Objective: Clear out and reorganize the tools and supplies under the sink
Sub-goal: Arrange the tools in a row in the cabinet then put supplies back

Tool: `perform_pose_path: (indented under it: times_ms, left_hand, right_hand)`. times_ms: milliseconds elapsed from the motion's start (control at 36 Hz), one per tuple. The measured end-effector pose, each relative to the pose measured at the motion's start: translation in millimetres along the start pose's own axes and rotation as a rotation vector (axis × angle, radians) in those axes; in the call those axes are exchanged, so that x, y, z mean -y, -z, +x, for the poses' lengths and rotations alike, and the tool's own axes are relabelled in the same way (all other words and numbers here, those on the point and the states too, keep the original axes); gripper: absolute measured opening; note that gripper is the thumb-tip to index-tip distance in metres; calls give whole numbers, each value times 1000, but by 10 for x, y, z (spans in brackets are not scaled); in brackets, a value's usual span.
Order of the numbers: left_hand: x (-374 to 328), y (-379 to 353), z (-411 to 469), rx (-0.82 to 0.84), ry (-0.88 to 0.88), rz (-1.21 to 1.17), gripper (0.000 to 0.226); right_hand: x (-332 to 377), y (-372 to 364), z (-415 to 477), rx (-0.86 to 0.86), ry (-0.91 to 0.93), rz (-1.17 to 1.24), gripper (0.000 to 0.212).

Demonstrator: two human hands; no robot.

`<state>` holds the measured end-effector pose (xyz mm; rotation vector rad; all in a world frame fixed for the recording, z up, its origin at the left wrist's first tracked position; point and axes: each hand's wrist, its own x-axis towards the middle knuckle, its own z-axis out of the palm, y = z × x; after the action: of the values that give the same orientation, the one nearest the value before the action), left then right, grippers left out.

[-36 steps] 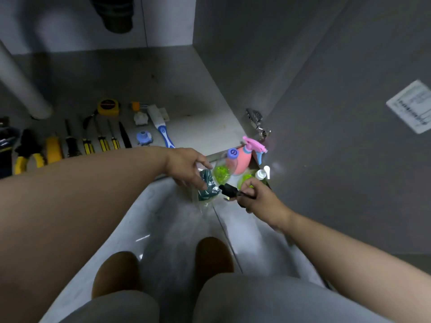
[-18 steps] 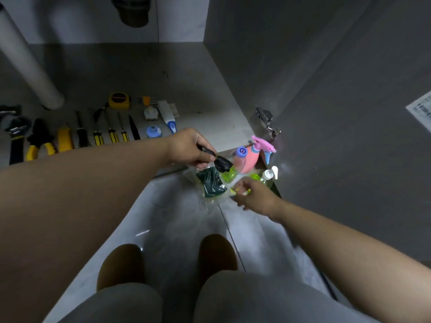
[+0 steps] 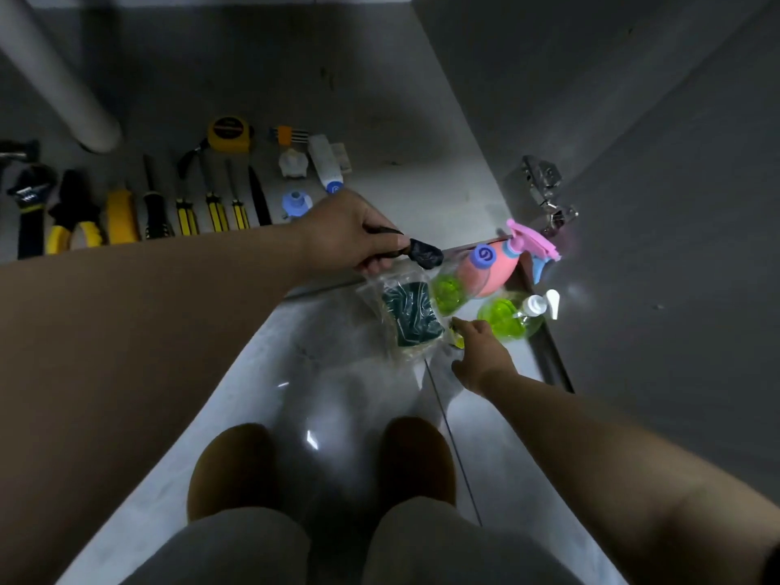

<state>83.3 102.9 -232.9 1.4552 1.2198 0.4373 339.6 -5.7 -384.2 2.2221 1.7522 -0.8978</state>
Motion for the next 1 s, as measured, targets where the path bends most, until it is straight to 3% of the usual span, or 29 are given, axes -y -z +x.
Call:
perform_pose_path:
  times_ms: [139, 389, 472, 667, 750, 861, 1000]
  left_hand:
    - [77, 60, 49, -26, -4, 30, 21]
    - [62, 149, 40, -61, 72, -61, 23]
    - [2, 176, 70, -111, 85, -57, 22]
    - [-213, 235, 60, -181, 84, -93, 21]
    - [-264, 304, 65, -269, 71, -101, 19]
    - [-273, 430, 93, -522, 69, -100, 15]
    - [-213, 630, 81, -730, 149, -234, 15]
  right_hand:
    - [-10, -118, 3, -124, -25, -50, 36]
    - [-122, -70, -438, 94, -29, -123, 50]
    - [-137, 178, -577, 187, -22, -121, 45]
    - [173, 890, -814, 185, 119, 138, 34]
    - [445, 1193, -785, 127, 210, 214, 32]
    - [864, 1544, -598, -2, 331, 185, 31]
    - [1315, 1727, -175, -110, 358, 97, 38]
